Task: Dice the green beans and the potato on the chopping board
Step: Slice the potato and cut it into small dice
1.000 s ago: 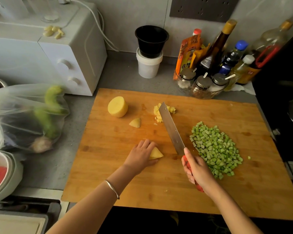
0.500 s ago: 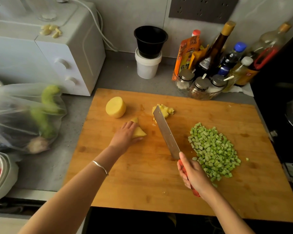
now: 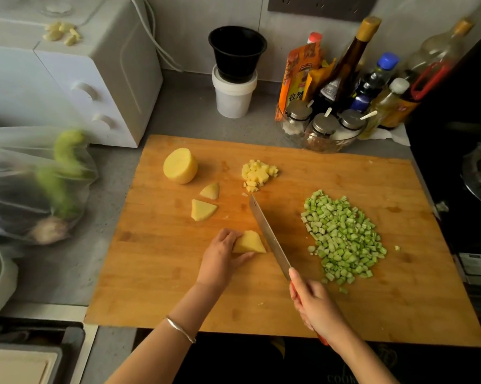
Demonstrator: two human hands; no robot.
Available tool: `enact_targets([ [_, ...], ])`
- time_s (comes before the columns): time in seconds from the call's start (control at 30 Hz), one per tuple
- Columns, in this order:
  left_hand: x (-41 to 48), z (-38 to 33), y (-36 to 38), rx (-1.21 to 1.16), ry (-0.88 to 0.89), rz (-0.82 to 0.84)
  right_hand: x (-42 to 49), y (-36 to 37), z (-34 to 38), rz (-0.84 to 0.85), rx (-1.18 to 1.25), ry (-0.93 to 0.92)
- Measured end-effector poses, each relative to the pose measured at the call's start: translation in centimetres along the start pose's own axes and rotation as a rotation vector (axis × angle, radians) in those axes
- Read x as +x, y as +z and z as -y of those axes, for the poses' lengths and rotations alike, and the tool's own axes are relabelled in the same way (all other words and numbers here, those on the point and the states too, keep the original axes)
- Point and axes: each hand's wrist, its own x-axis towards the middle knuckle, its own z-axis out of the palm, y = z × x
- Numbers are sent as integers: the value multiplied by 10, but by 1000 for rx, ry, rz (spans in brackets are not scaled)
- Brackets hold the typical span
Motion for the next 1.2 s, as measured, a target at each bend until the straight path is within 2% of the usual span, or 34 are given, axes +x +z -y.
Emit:
enact_targets([
  [0.1,0,-2,1,23,-19,-7,0,11,1,-9,-63,10],
  [0.2,3,-5,-5,53,-51,87,3,14,4,-28,-129,-4],
  [0.3,15,-8,-17,191,46,274,5,7,12,-20,-33,33],
  [0.37,22,-12,-21,287,132,334,5,3,17,-21,-5,24],
  [0.43,25,-15,-21,335,156,331,5,0,19,-36,29,10],
  [0.57,23,-27,-13,468,-7,225,5,-5,20,-65,85,14],
  [0.63,25,-29,-11,516,-27,213,5,-7,18,-67,90,17],
  [0.77,34,-17,-27,581,133,409,5,-8,14,-61,75,1],
  [0.87,42,-6,-36,420,171,558,4,-8,13,-58,89,14],
  [1.0,41,-2,-29,258,222,447,5,-3,15,-47,104,30],
  [1.13,22,-10,-5,290,118,102,6,2,19,-47,108,43],
  [1.2,13,-6,3,212,86,16,7,5,21,-41,104,53],
])
